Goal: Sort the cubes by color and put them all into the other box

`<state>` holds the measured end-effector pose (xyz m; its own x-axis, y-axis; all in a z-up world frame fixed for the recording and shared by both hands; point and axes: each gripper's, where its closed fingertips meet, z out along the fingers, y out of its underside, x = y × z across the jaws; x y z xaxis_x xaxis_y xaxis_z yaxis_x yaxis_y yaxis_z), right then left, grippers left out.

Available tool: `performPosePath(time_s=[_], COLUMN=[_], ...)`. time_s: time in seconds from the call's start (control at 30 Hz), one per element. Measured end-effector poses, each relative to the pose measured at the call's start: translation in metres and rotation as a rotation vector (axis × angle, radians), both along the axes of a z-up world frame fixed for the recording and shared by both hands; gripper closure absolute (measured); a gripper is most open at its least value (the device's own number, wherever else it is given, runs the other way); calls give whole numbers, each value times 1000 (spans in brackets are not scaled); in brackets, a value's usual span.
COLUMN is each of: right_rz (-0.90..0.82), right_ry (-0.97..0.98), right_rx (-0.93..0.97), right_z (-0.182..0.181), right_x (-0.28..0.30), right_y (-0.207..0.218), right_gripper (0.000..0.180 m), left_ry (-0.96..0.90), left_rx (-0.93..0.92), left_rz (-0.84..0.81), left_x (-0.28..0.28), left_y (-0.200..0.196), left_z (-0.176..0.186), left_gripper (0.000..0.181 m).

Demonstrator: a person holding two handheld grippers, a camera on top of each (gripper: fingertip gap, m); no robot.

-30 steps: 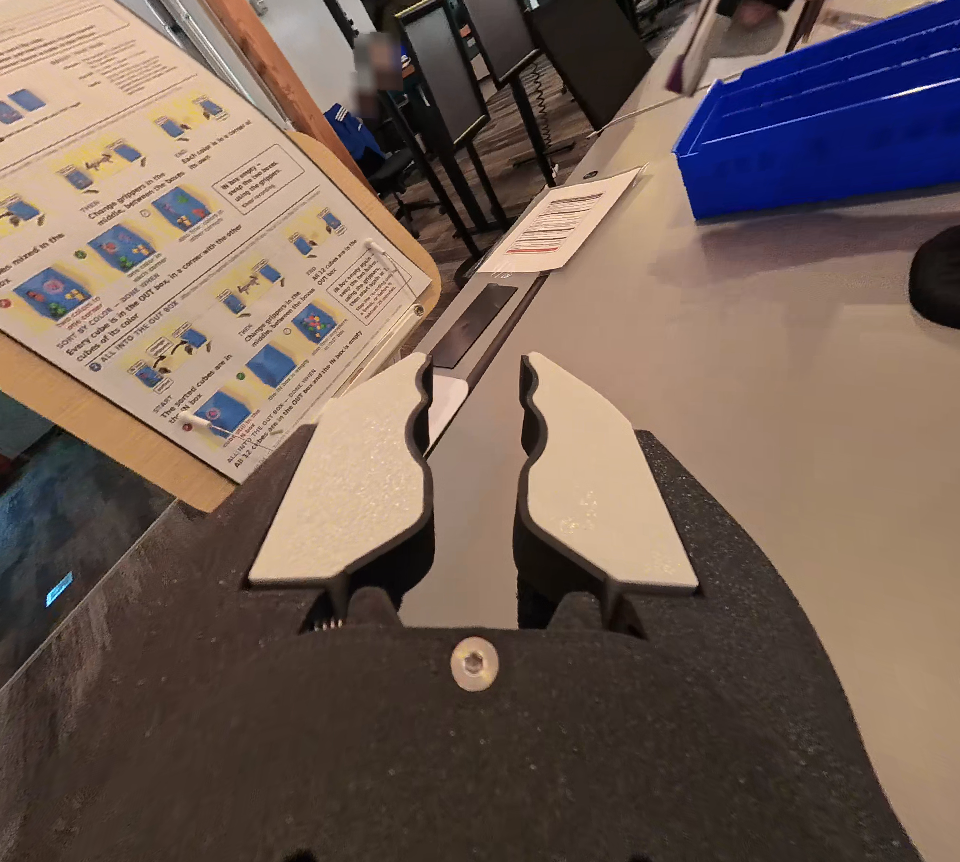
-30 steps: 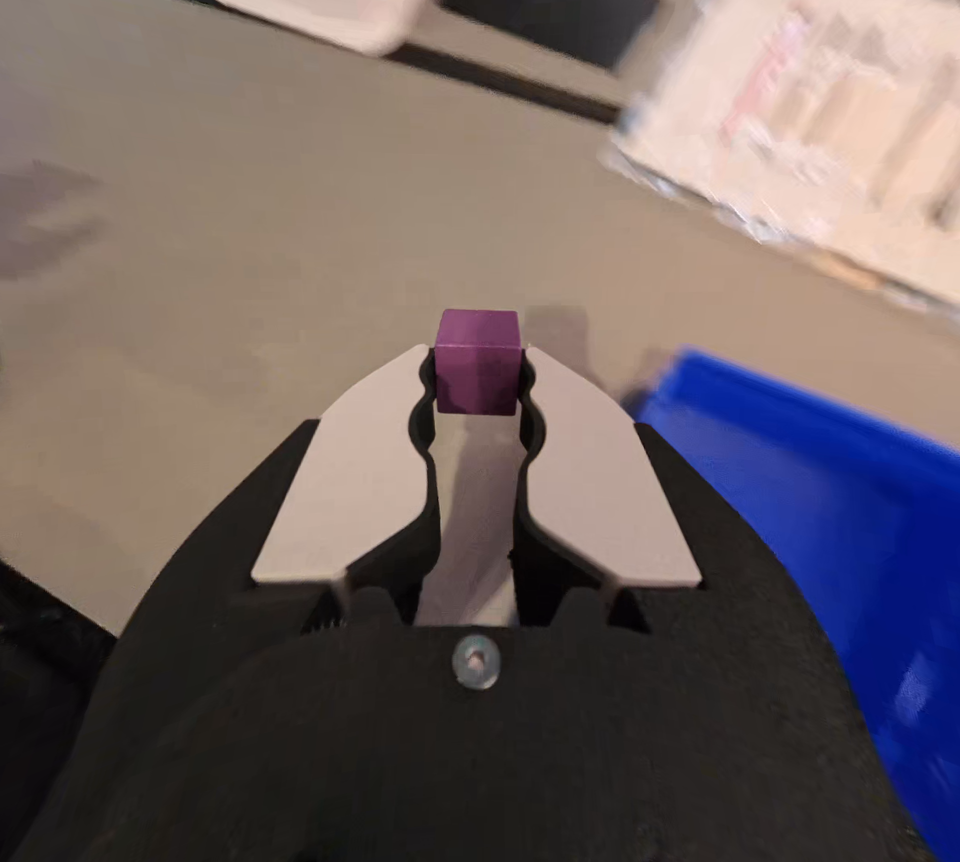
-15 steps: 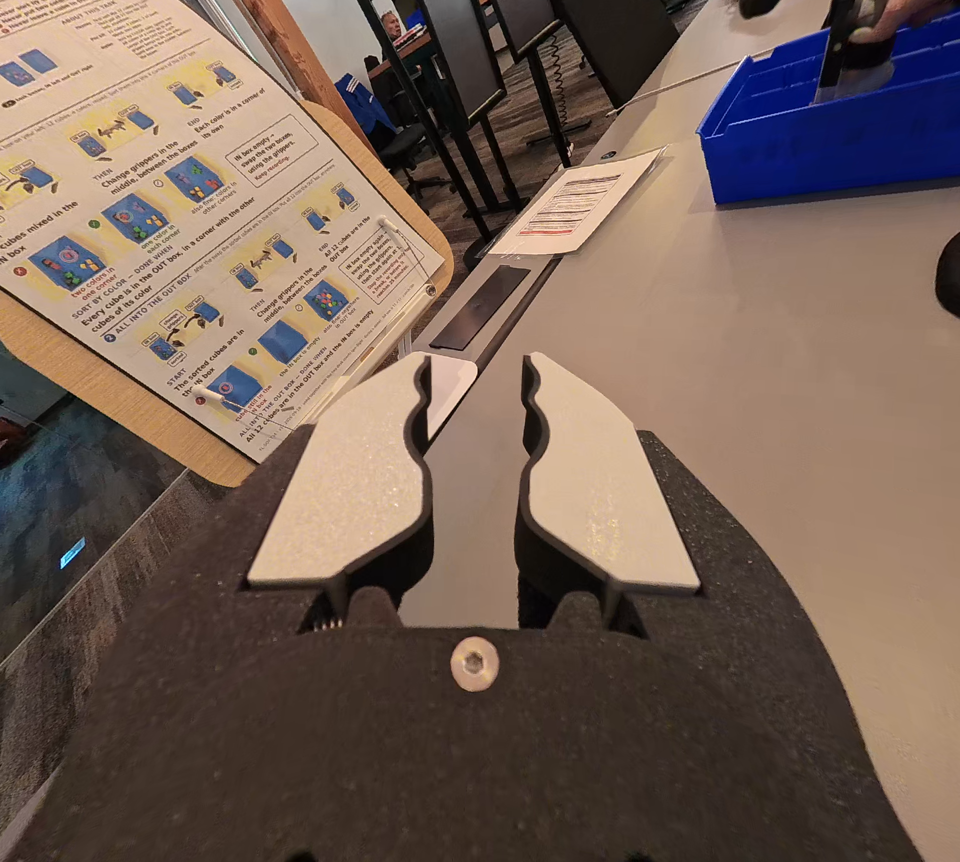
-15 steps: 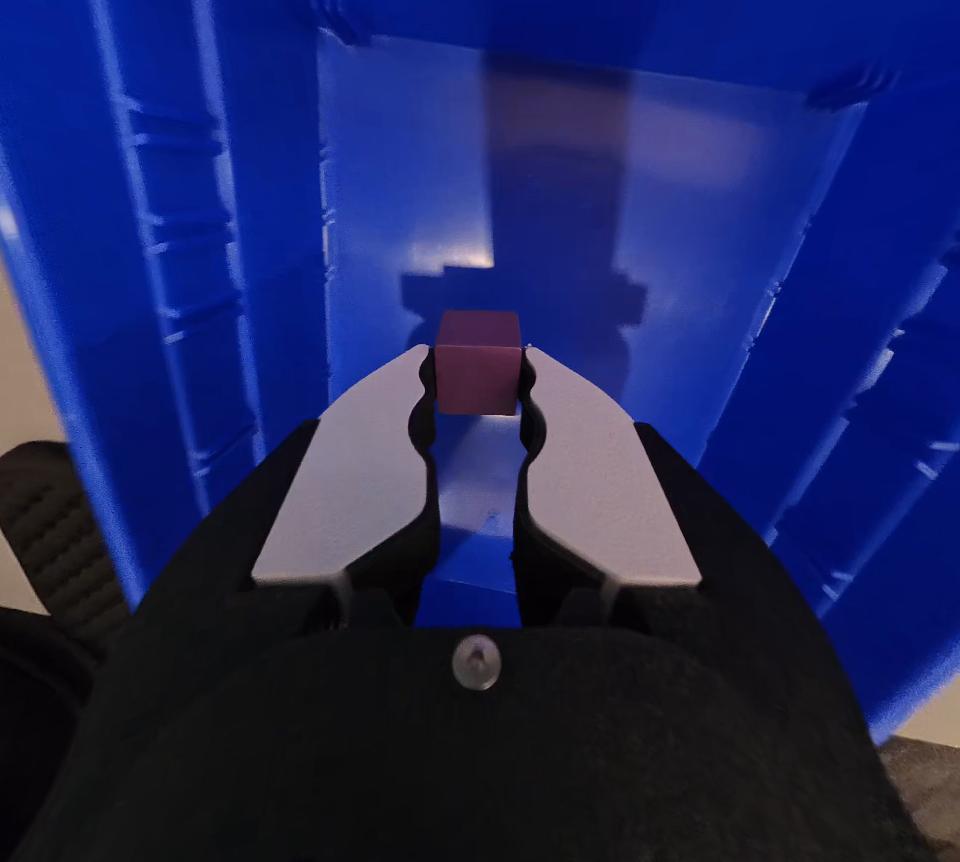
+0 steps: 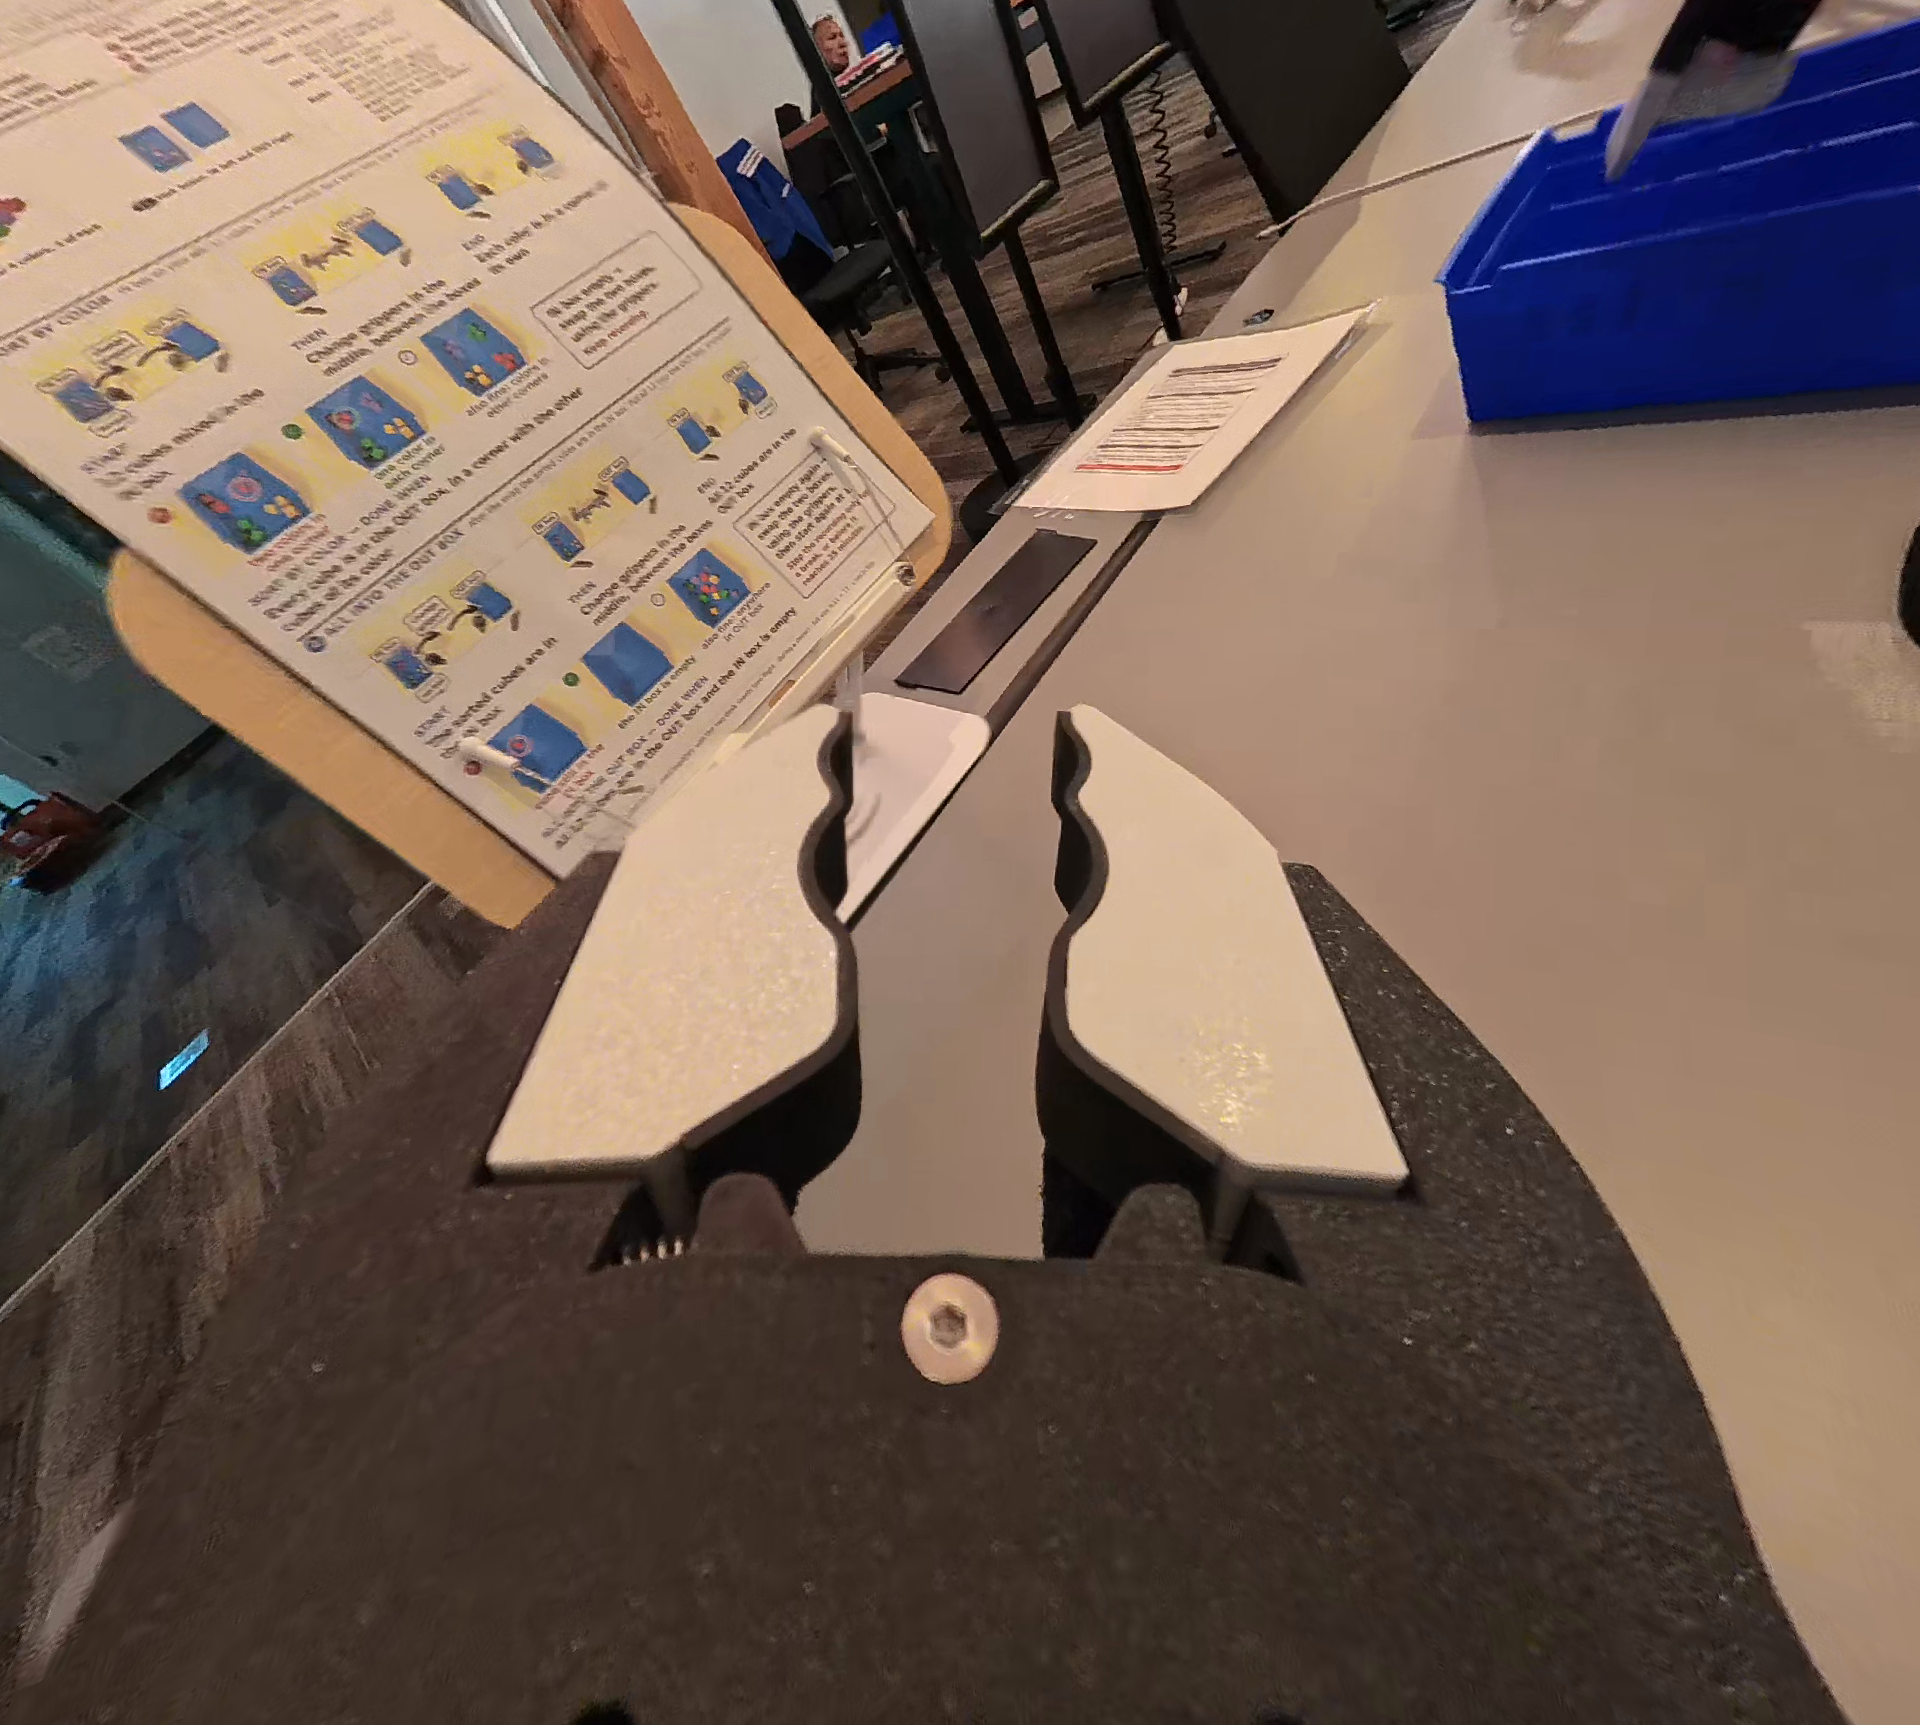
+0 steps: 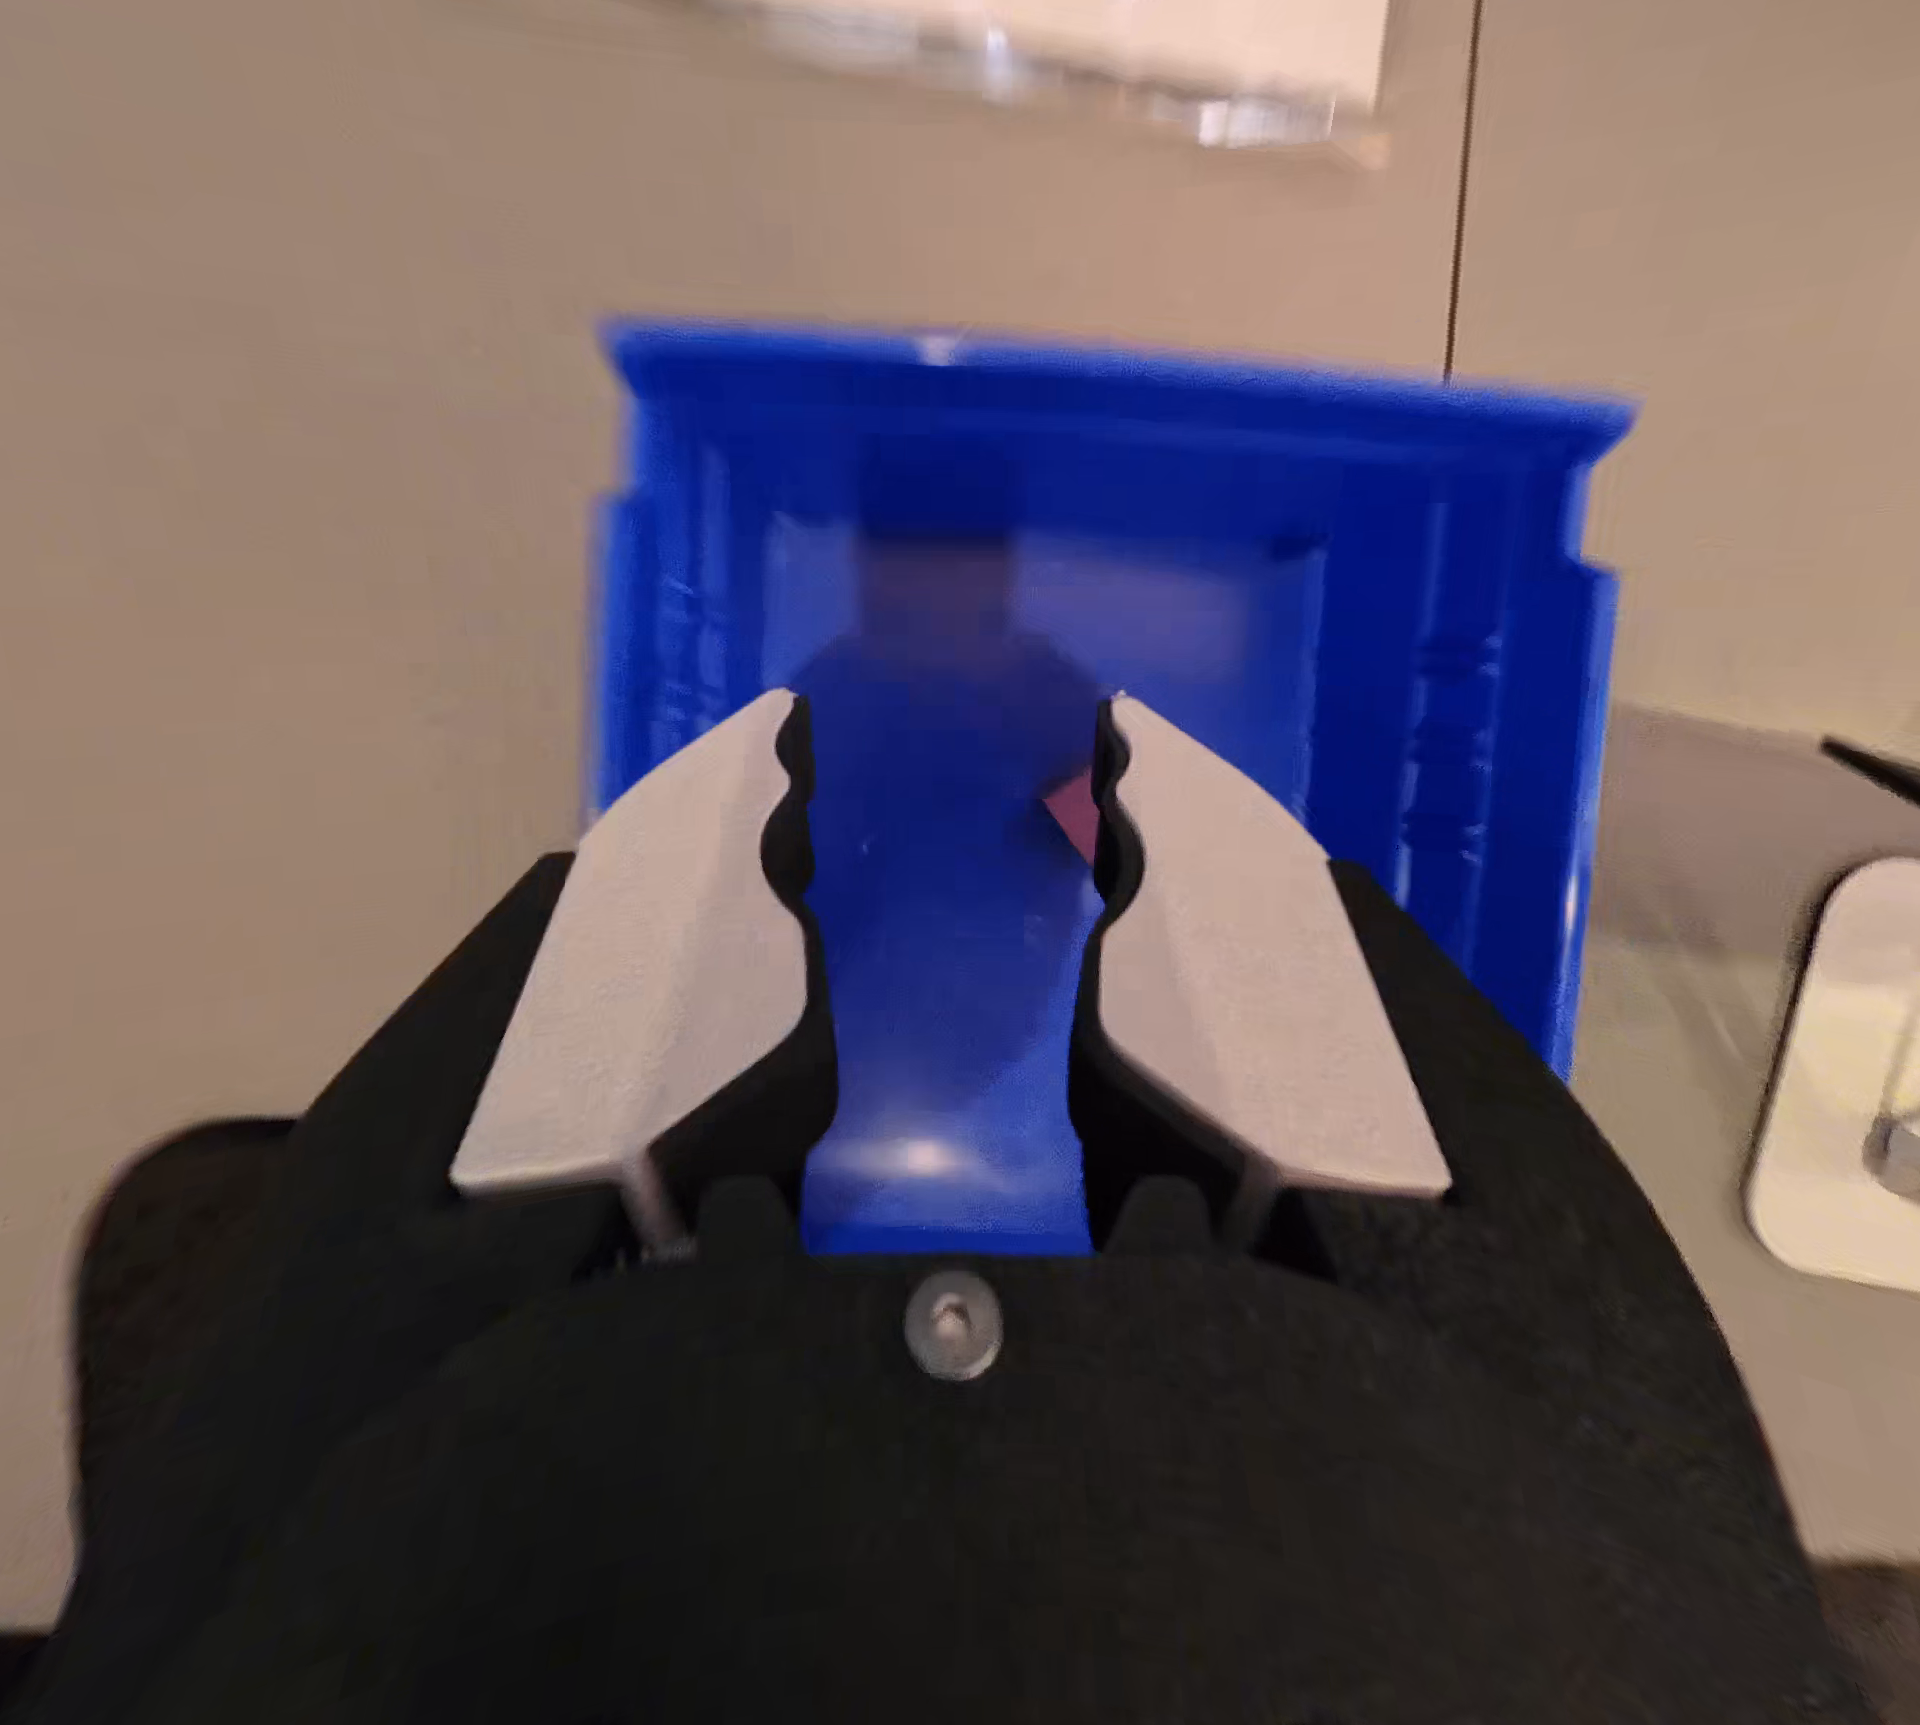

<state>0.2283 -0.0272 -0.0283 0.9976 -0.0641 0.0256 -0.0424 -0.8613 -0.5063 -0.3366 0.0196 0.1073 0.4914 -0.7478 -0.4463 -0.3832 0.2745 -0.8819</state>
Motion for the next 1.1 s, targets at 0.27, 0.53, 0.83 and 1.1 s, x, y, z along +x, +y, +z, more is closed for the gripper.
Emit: performPosePath(time_s=[0.27,0.53,0.83,1.1], right_rz=[350,643,659,629], right_ry=[176,202,232,216], right_rx=[600,474,468,465], right_z=[139,107,98,97], right_x=[-183,-271,-280,-268], right_y=[19,40,47,50], right_gripper=[131,132,135,135], left_ry=[114,705,676,462], left_rx=[-30,-372,-930,-1157], left_rz=[261,528,906,1108], left_x=[-100,-299,-390,-401], left_y=[10,38,99,125], left_z=[36,-59,-196,-224], left_gripper=[151,147,145,131])
